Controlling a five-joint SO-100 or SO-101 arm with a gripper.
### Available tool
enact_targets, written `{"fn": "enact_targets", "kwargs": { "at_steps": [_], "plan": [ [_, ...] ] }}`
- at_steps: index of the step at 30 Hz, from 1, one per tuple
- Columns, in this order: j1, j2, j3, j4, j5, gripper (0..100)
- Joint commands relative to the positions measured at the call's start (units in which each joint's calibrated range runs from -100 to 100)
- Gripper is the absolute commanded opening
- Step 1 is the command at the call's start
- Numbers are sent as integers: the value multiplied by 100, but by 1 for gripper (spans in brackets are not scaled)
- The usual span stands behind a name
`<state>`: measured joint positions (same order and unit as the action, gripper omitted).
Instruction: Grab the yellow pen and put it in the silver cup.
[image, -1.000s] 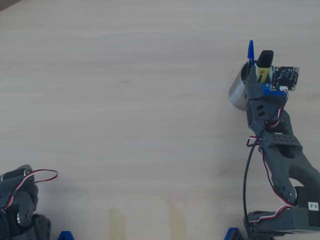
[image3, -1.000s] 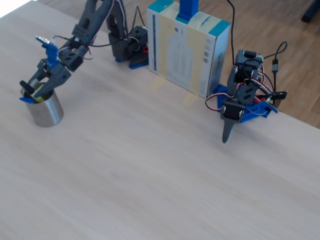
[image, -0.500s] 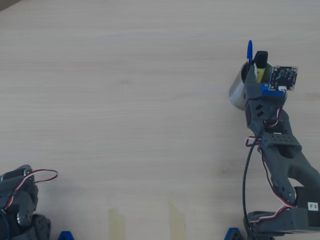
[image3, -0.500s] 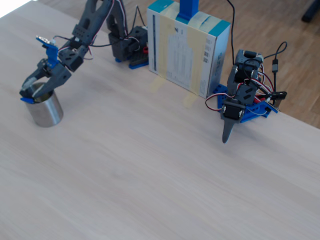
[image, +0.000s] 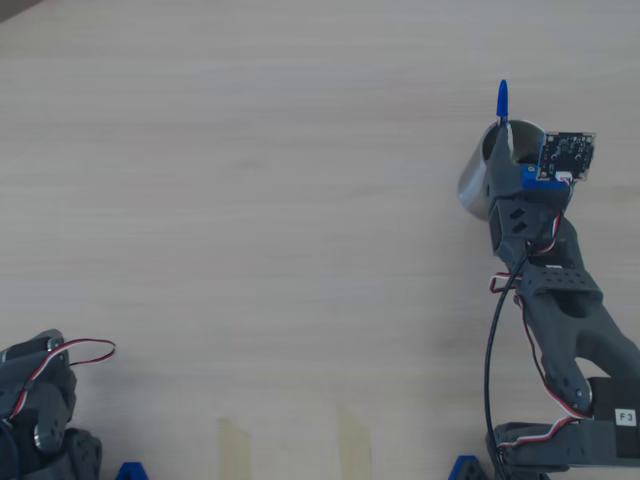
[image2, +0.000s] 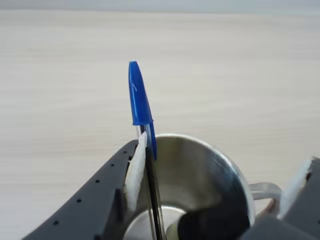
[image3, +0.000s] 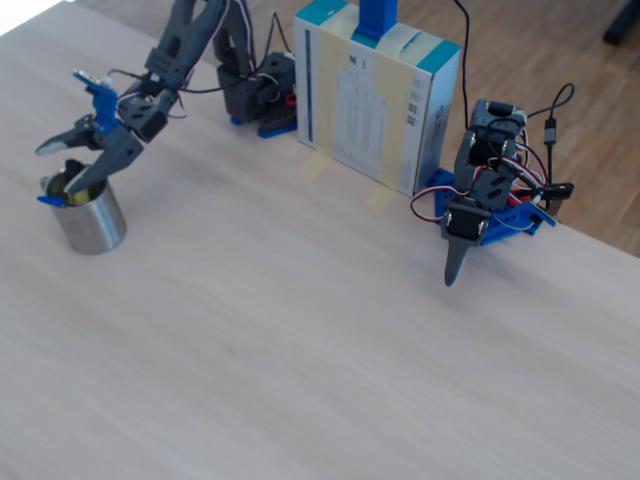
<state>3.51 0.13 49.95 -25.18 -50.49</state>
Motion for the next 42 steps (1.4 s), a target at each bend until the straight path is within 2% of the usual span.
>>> {"fn": "enact_targets", "kwargs": {
  "at_steps": [1,6,23,28,42],
  "plan": [
    [-46,-353,-39,17,-18,45],
    [-81,-387,-39,85,-252,45],
    [-203,-977,197,180,-283,44],
    [-203,-1592,796,180,-569,44],
    [-133,-3795,2946,171,-621,44]
  ]
}}
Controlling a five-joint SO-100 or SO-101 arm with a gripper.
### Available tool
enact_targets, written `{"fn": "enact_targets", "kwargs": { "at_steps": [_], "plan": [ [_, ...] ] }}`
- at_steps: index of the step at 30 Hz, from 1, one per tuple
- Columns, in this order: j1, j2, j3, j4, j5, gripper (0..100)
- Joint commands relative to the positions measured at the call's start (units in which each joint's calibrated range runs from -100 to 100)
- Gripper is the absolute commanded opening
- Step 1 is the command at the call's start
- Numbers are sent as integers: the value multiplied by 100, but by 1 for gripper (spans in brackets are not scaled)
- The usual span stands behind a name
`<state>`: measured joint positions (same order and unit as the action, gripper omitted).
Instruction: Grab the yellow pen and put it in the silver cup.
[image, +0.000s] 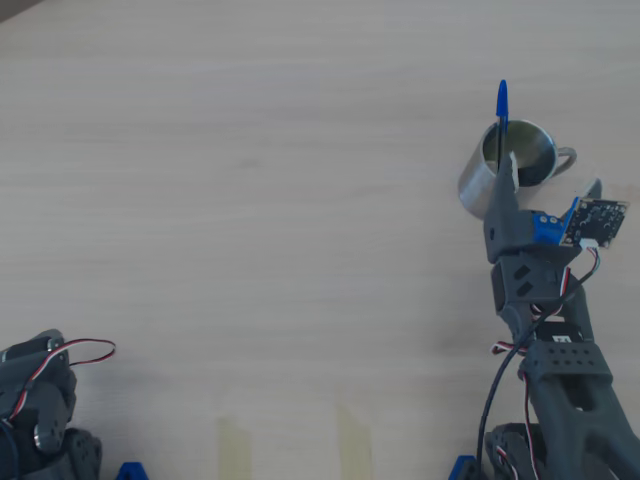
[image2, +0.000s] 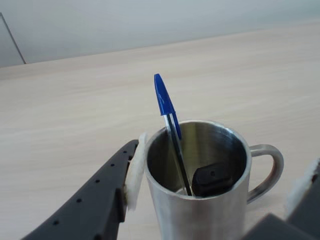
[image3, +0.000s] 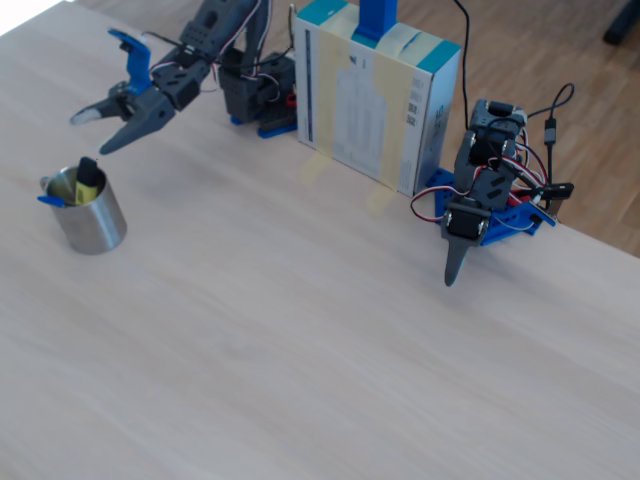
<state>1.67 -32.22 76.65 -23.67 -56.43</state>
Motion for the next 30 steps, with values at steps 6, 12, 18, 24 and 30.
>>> {"fn": "enact_targets", "kwargs": {
  "at_steps": [6,12,18,24,30],
  "plan": [
    [68,-1524,1120,20,-26,44],
    [68,-2314,1809,20,-26,44],
    [68,-3104,2281,192,-26,44],
    [51,-3843,2335,1307,-26,44],
    [16,-4625,2335,2371,-26,44]
  ]
}}
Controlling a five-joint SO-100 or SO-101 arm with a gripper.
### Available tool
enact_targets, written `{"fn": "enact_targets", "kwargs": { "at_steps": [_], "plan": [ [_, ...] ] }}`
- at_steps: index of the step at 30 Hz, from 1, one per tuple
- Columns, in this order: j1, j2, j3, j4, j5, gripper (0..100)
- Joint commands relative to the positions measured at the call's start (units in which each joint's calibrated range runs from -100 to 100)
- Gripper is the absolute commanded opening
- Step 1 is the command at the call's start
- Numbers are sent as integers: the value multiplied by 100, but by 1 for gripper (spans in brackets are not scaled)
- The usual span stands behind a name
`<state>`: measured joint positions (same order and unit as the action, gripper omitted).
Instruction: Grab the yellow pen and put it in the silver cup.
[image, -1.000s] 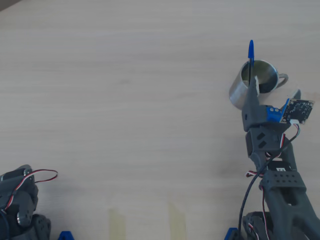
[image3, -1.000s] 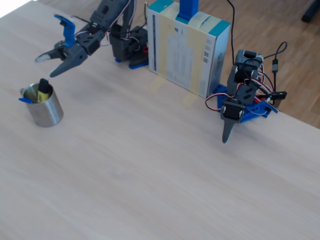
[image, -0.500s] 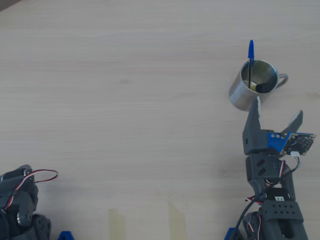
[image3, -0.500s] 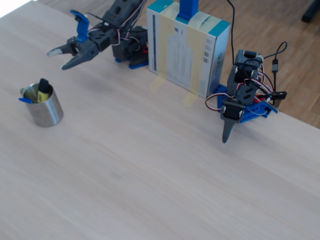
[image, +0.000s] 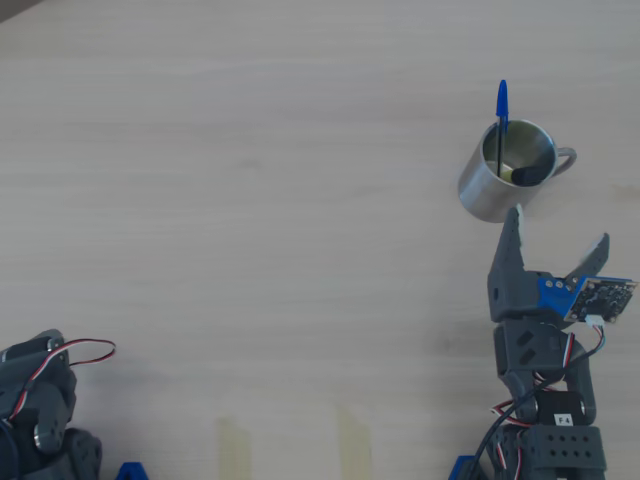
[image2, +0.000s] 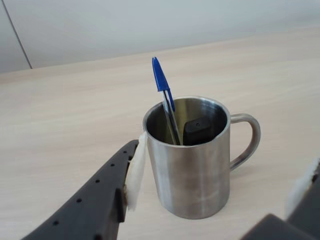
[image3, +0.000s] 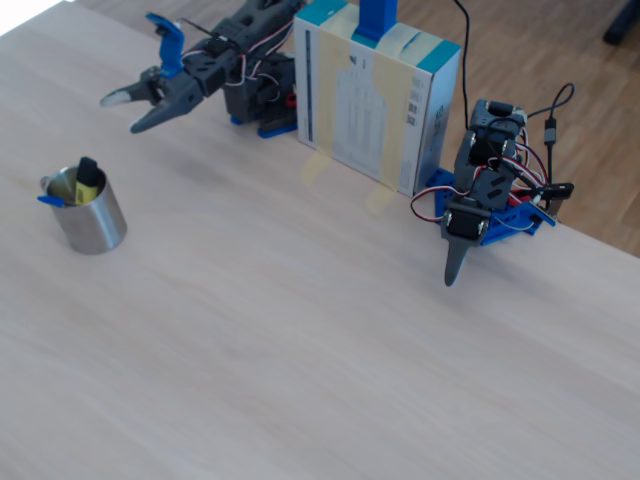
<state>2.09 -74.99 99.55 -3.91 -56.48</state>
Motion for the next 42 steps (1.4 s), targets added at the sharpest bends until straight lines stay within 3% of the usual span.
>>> {"fn": "enact_targets", "kwargs": {
  "at_steps": [1,16,42],
  "plan": [
    [-43,-481,45,601,-21,44],
    [-61,-2260,27,4025,-16,44],
    [-148,-2268,18,7414,-21,44]
  ]
}}
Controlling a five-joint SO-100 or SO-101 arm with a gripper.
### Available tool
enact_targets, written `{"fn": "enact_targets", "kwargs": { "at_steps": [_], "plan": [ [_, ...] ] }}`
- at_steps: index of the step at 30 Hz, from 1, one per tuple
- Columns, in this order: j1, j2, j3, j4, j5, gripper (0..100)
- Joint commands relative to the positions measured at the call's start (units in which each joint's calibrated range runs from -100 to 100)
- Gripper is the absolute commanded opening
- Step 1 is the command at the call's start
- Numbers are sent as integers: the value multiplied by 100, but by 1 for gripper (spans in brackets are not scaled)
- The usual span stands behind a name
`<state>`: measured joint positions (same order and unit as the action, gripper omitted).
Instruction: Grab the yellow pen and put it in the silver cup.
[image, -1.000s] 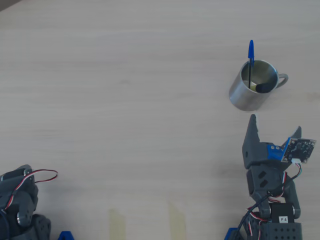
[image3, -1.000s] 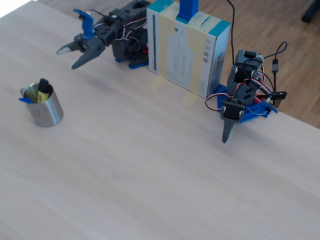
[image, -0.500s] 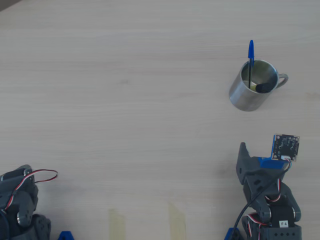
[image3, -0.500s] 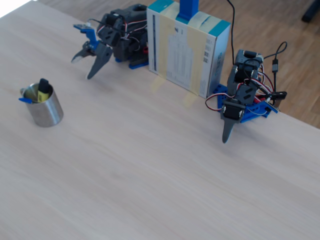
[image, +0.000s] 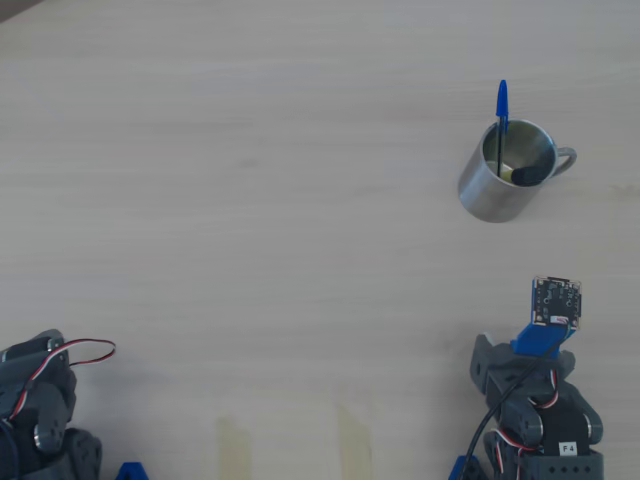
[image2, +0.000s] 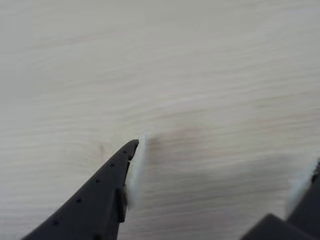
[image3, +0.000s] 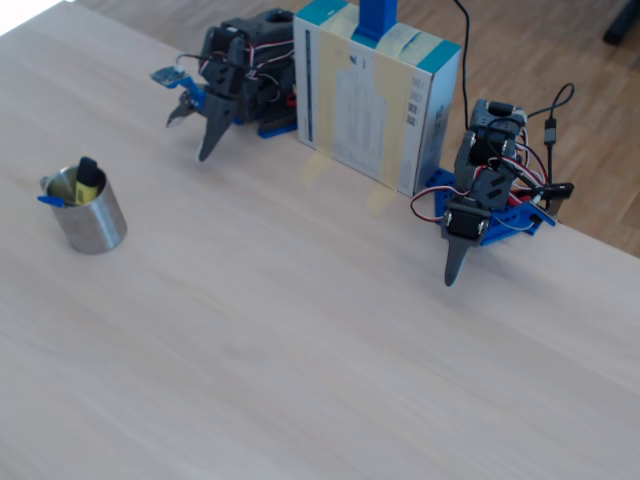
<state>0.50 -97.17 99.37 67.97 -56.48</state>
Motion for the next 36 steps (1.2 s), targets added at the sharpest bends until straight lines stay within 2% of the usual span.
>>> {"fn": "enact_targets", "kwargs": {
  "at_steps": [1,5,19,30,36],
  "plan": [
    [11,-51,36,303,-21,44],
    [11,-51,36,655,-11,44],
    [11,-51,36,723,151,43],
    [28,-9,36,706,125,20],
    [28,-9,36,706,109,4]
  ]
}}
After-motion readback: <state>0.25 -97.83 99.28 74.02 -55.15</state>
